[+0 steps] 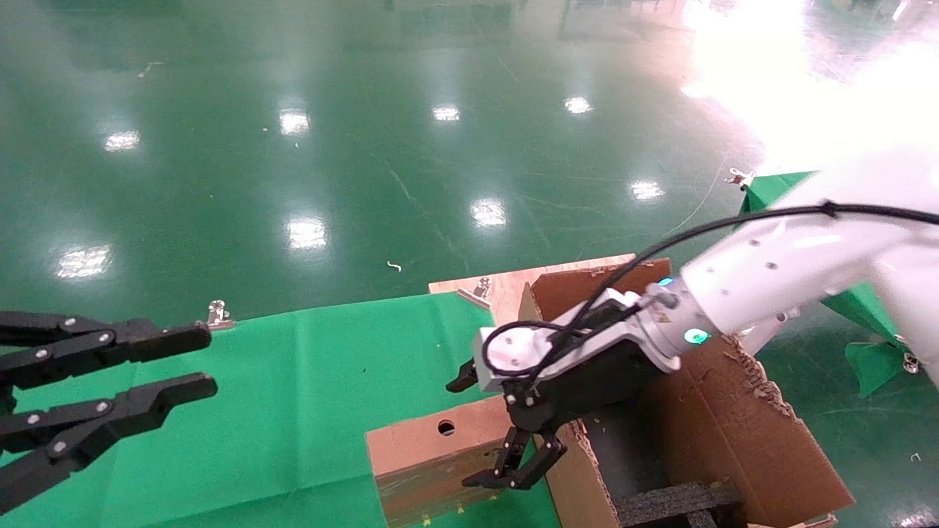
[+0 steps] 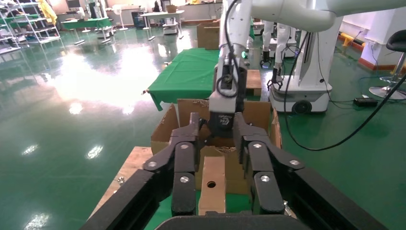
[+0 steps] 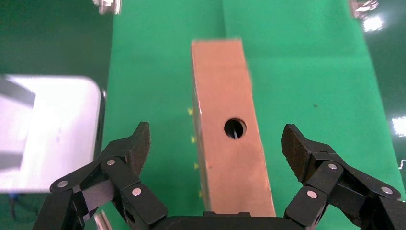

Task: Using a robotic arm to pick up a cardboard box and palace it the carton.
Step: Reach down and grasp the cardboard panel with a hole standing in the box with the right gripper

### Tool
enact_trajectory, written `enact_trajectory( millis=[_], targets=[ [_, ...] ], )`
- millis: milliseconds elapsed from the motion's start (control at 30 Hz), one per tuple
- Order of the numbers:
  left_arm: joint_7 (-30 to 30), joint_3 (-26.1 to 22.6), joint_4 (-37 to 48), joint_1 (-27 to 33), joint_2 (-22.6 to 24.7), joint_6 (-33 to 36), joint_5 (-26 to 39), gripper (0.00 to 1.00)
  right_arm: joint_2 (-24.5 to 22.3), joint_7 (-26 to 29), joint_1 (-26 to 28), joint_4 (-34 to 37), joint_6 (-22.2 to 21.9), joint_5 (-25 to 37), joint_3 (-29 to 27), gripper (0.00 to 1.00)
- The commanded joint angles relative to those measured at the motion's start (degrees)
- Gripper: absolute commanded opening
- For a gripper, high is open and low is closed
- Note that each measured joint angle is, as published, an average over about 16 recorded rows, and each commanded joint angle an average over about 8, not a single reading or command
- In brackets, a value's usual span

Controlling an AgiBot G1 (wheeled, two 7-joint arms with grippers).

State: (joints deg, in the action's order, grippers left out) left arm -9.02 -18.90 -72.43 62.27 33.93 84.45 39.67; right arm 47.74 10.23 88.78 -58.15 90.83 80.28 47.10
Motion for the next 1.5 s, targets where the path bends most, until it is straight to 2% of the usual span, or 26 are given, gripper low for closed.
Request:
enact_trajectory(
  millis=[33, 267, 300, 500, 533, 567, 767, 800, 1500],
  targets=[
    [0.0, 0.0, 0.0, 0.0, 0.0, 0.0, 0.0, 0.00, 1.6, -1.3, 2.0, 2.1, 0.0, 1.7, 2.4, 1.00],
    [0.0, 0.0, 0.0, 0.0, 0.0, 0.0, 0.0, 0.00, 7.2, -5.1, 7.5, 9.0, 0.1, 5.4, 10.4, 1.00],
    [0.0, 0.0, 0.0, 0.0, 0.0, 0.0, 0.0, 0.06, 7.9, -5.6, 8.2, 10.0, 0.1, 5.6, 11.4, 1.00],
    [0.0, 0.0, 0.0, 0.0, 0.0, 0.0, 0.0, 0.81, 11.3, -8.8, 10.8, 14.7, 0.1, 5.4, 16.5, 1.00],
    [0.0, 0.0, 0.0, 0.0, 0.0, 0.0, 0.0, 0.94, 11.7, -9.2, 11.1, 15.3, 0.1, 5.3, 17.2, 0.92],
    [0.0, 0.0, 0.0, 0.0, 0.0, 0.0, 0.0, 1.00, 12.0, -9.5, 11.3, 15.7, 0.1, 5.2, 17.7, 0.81],
    [0.0, 0.0, 0.0, 0.0, 0.0, 0.0, 0.0, 1.00, 13.5, -10.9, 12.5, 18.0, 0.1, 4.4, 20.1, 0.05],
    [0.0, 0.0, 0.0, 0.0, 0.0, 0.0, 0.0, 1.00, 13.6, -11.0, 12.6, 18.2, 0.1, 4.4, 20.3, 0.01],
    [0.0, 0.0, 0.0, 0.0, 0.0, 0.0, 0.0, 1.00, 13.0, -10.6, 12.0, 17.2, 0.1, 4.5, 19.3, 0.00]
  ],
)
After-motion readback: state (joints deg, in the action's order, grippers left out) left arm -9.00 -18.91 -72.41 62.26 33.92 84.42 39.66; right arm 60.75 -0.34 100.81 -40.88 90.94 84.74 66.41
